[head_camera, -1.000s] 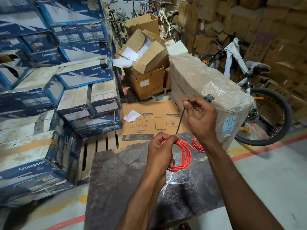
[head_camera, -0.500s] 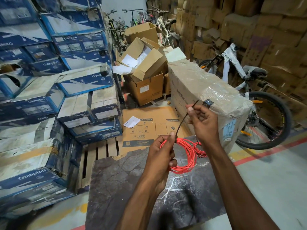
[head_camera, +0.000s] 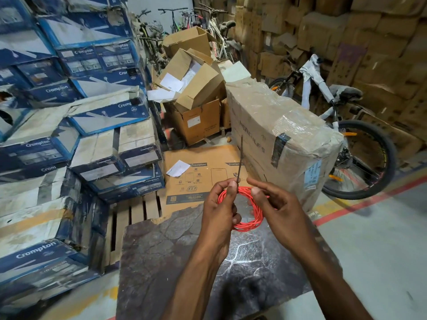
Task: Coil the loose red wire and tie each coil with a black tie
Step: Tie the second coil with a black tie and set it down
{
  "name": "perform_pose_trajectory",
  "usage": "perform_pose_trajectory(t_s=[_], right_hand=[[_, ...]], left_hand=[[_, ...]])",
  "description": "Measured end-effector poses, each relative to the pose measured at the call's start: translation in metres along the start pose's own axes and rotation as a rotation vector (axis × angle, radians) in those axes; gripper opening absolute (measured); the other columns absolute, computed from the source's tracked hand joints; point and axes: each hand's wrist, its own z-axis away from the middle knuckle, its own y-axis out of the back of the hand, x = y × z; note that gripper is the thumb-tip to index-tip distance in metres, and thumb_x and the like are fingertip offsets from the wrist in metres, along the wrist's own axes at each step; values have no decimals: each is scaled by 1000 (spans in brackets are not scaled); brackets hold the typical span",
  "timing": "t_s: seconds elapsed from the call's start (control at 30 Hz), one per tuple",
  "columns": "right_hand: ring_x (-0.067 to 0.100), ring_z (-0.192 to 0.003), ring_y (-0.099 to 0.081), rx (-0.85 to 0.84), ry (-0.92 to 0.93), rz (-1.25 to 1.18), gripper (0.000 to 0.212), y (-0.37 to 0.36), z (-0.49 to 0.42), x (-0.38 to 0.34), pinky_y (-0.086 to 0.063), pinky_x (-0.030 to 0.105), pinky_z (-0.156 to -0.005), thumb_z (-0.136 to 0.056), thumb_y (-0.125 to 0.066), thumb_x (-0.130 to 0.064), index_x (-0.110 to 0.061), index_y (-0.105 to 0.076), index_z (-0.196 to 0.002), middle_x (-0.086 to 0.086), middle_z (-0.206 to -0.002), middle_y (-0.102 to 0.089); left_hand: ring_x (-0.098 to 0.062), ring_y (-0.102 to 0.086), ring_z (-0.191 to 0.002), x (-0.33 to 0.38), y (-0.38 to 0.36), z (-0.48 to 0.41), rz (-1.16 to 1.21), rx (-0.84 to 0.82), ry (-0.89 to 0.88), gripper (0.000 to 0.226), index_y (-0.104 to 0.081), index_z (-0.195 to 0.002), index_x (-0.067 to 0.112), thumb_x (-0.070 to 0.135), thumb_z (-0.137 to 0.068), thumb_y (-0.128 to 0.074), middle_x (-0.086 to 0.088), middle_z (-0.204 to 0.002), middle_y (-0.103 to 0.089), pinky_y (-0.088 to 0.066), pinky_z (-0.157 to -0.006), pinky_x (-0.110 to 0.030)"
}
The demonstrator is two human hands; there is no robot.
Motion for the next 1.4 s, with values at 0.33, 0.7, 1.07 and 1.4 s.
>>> perform_pose_trajectory(t_s=[0.33,0.7,1.07,1.4], right_hand=[[9,-100,-75,85,28,-81,27,-3,-5,17,-61,24,-73,-96,-69,-21,-33,-74,-119,-5,-113,-78],[10,-89,-77,123,74,-80,20,13,-23,33,-58,20,-65,-93,-73,-10,-25,-79,-104,-7,-100,-80],[-5,-93,-73,120,44,72,29,32,-11,92,-56,11,-72,-89,-77,-7,-25,-76,-113,-16,-101,-76],[-4,-88,-72,-6,-62,179,25,48,-75,143,-54,13,-78,-93,-74,-9,-21,-76,-114,-18,-98,-79]], left_hand=[[-7,-37,-58,-4,-2,-6,30,-2,50,32,-71,-115,17,22,-109,-41,6,-68,-44,-41,-60,-25],[-15,-68,-88,-12,27,-18,-112,-192,103,27,-71,-124,17,12,-102,-57,-7,-97,-75,-57,-87,-37],[-13,-68,-72,-75,16,-47,-420,-134,30,25,-69,-124,15,12,-104,-54,-2,-94,-76,-57,-66,-30],[-3,-59,-65,-118,13,-116,-519,-151,8,35,-69,-127,33,11,-103,-56,-3,-117,-74,-63,-79,-39]])
